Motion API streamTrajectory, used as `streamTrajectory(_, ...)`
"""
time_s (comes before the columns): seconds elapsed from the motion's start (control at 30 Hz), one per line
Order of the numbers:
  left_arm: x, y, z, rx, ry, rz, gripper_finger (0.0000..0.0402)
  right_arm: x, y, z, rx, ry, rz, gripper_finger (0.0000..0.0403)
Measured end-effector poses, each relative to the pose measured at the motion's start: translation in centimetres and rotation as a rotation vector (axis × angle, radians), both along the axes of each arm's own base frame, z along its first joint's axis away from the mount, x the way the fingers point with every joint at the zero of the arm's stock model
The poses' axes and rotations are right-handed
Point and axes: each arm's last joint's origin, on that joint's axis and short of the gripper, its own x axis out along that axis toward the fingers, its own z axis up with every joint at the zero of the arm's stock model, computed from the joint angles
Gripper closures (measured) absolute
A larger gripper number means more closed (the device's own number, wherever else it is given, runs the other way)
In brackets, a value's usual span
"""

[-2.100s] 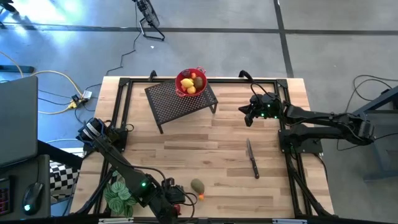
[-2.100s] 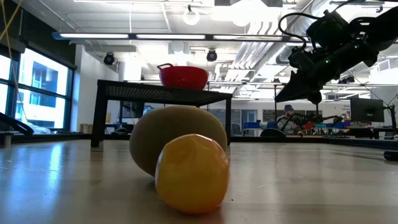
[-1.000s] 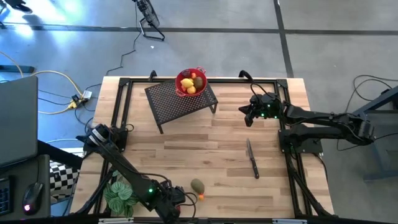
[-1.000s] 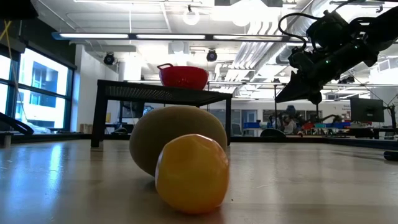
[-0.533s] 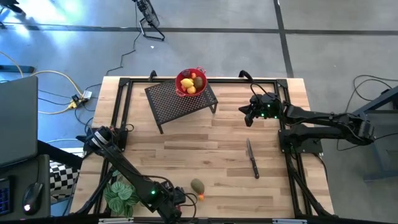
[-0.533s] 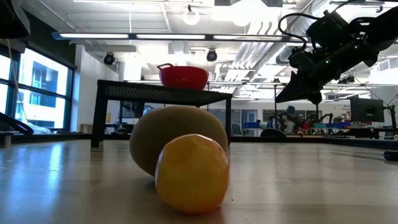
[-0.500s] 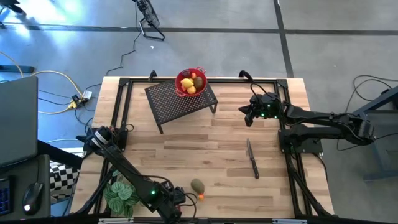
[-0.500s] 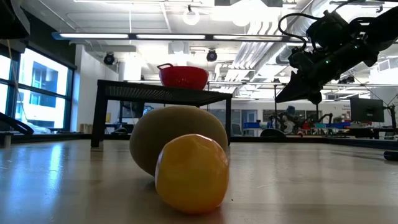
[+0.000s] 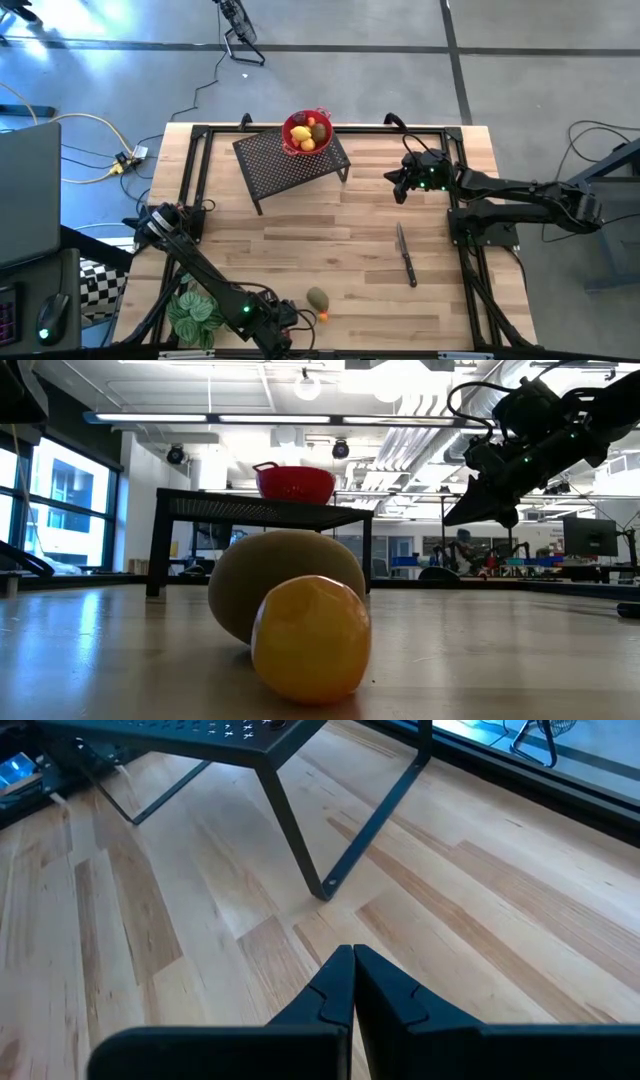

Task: Pick & Place Fruit
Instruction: Put the pomegranate into the red strainer bowl on the shelf

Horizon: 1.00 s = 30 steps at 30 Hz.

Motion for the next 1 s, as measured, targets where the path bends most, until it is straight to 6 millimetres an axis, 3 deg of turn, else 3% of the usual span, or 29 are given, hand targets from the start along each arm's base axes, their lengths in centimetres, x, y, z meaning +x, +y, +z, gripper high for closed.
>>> streamTrajectory(0.47, 0.0, -0.1, -0.3, 0.003, -0.002, -0.002, 0.0128, 0.0, 0.0, 0.0, 0.000, 0.000, 0.000, 0.0400)
streamTrajectory(1.0, 0.3, -1.0, -2.7, 0.025, 0.030, -0.015, 0.0128, 0.0, 0.0, 0.0, 0.001, 0.002, 0.000, 0.0401)
